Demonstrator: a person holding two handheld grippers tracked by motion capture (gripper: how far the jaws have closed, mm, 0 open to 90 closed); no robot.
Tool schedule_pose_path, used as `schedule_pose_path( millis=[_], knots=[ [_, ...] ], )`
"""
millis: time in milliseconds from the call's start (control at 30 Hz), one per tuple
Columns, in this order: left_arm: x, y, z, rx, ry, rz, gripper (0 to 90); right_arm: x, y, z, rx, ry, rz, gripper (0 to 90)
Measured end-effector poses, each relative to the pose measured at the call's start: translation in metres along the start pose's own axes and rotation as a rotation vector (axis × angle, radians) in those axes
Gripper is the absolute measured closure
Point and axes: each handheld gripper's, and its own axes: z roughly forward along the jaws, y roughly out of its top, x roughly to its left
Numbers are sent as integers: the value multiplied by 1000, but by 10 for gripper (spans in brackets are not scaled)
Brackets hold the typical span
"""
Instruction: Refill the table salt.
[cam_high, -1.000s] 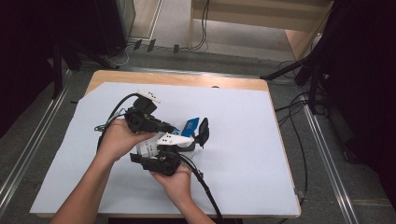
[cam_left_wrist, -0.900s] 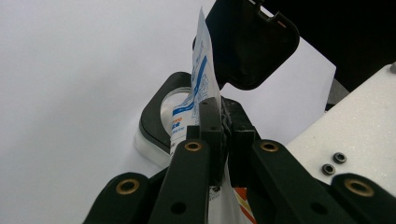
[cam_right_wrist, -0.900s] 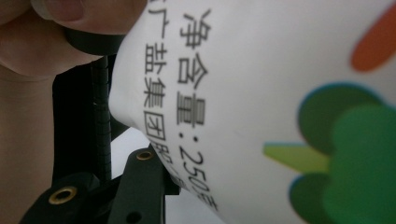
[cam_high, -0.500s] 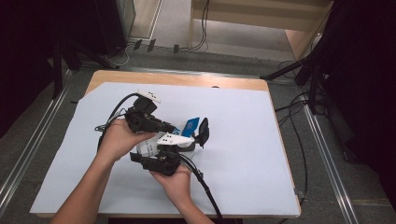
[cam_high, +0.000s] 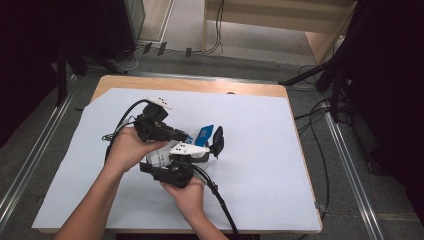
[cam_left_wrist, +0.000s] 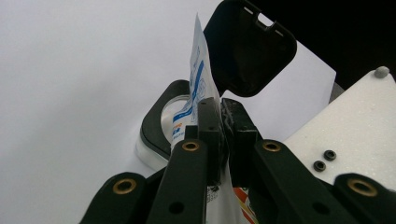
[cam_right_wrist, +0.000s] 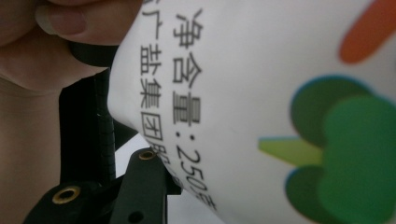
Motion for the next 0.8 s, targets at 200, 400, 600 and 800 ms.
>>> schedule_pose_path(
  millis=[200,400,600,800],
  knots=[
    [0,0,0,-6,-6,2,871,0,-1,0,-14,14,16,649],
    [0,0,0,-16,-7,-1,864,-2,0,-1,-18,15,15,650],
    [0,0,1,-7,-8,4,866,-2,0,-1,-13,4,9,649],
    [0,0,2,-8,-8,3,867,-2,0,-1,-7,0,4,649]
  ],
)
